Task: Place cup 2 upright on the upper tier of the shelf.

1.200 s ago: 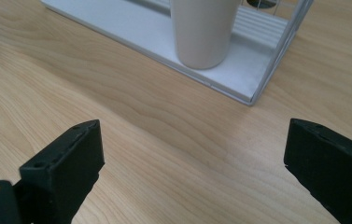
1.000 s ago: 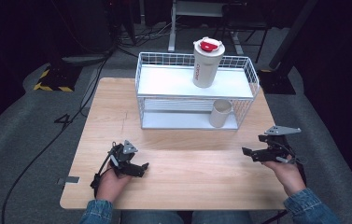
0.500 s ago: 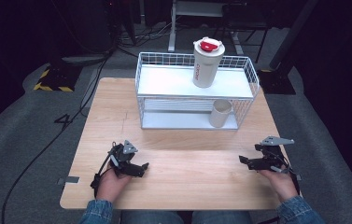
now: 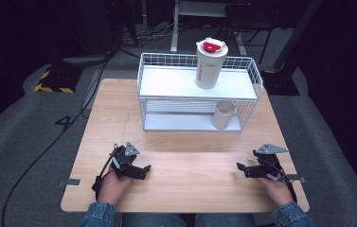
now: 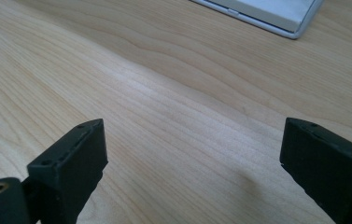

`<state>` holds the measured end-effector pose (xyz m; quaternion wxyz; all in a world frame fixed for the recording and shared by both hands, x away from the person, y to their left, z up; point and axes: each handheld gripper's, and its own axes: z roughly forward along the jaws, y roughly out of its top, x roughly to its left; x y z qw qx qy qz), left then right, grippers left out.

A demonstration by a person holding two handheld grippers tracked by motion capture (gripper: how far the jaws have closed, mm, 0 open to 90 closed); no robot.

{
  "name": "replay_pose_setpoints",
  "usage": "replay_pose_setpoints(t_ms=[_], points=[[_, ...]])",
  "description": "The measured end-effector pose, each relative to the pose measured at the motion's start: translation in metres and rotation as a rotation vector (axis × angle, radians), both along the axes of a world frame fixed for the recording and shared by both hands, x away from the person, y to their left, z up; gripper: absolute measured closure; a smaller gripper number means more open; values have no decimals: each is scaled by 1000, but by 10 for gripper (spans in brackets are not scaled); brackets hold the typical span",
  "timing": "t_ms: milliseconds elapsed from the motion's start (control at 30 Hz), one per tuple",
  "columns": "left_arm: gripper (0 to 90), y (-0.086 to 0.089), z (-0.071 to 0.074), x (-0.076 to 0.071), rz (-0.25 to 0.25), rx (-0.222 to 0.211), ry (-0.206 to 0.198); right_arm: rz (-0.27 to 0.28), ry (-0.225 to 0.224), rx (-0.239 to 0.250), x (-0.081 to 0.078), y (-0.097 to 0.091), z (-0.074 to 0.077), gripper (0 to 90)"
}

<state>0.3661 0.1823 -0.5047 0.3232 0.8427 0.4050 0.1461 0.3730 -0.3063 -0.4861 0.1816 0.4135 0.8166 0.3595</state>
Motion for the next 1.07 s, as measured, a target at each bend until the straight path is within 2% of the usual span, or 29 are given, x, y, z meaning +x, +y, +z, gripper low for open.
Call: replay_pose_setpoints(t_ms=[133, 167, 400, 467, 567, 833, 1067], points=[[19, 0, 0, 0, 1, -3, 1, -24, 15, 6, 0, 2, -5, 72], [18, 0, 0, 0, 0, -2, 0, -36, 33, -9, 2, 4, -8, 71], [18, 0, 0, 0, 1, -3, 2, -71, 59, -34, 6, 7, -14, 68], [18, 0, 0, 0, 1, -3, 2, -78, 49, -46, 6, 8, -16, 50], [18, 0, 0, 0, 0, -3, 1, -90, 22, -27, 6, 7, -20, 20], [18, 0, 0, 0, 2, -3, 2, -125, 28, -32, 4, 7, -20, 3], [18, 0, 0, 0, 1, -2, 0, -126, 27, -32, 4, 7, -20, 3]])
